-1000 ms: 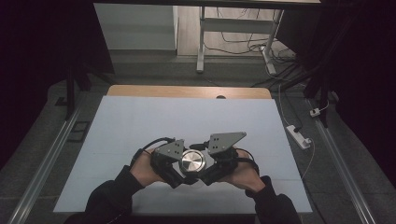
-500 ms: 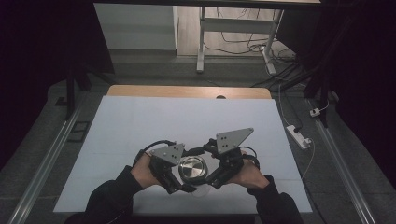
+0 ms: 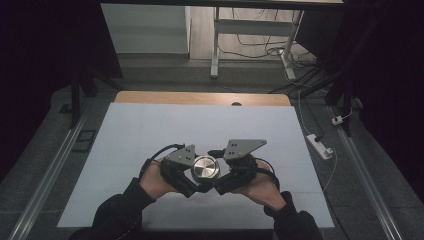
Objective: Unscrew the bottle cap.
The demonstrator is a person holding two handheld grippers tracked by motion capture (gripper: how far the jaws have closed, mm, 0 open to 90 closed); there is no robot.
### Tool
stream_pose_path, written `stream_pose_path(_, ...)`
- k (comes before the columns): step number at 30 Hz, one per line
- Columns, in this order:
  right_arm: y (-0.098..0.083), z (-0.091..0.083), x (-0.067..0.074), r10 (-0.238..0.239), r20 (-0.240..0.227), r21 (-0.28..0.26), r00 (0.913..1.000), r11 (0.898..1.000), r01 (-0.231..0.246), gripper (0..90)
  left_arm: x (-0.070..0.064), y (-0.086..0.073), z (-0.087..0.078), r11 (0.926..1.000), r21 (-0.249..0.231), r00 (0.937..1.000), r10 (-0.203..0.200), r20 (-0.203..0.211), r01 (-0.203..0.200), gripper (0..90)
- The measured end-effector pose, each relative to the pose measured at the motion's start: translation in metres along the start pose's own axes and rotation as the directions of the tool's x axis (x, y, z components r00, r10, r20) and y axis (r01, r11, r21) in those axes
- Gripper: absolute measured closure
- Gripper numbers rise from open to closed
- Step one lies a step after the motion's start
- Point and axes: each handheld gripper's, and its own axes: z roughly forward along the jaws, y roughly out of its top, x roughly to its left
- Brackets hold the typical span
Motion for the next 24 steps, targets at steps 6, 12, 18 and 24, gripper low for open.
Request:
stream_pose_path(6,-0.002,0.0,0.003,-0.043,-0.011,0.009,0.999,0.999,0.043,19.2,-0.001,0.0,0.004,0.9995,0.023,0.9995,0.02,0.025,-0.021,15.8)
stream_pose_path(12,-0.003,0.0,0.001,-0.02,-0.034,-0.006,0.9992,1.0,0.02,19.2,-0.001,0.0,0.003,0.9995,0.022,0.9989,0.02,0.043,-0.021,15.8)
stream_pose_path(18,-0.004,0.0,0.003,-0.046,-0.073,0.0,0.9962,0.999,0.046,19.2,-0.003,-0.001,0.004,0.9977,0.036,0.9948,0.055,0.086,-0.058,15.7)
stream_pose_path(24,-0.005,0.003,0.011,-0.122,-0.179,0.065,0.9762,0.989,0.136,19.2,-0.014,-0.001,0.012,0.98,0.099,0.9721,0.154,0.177,-0.173,15.7)
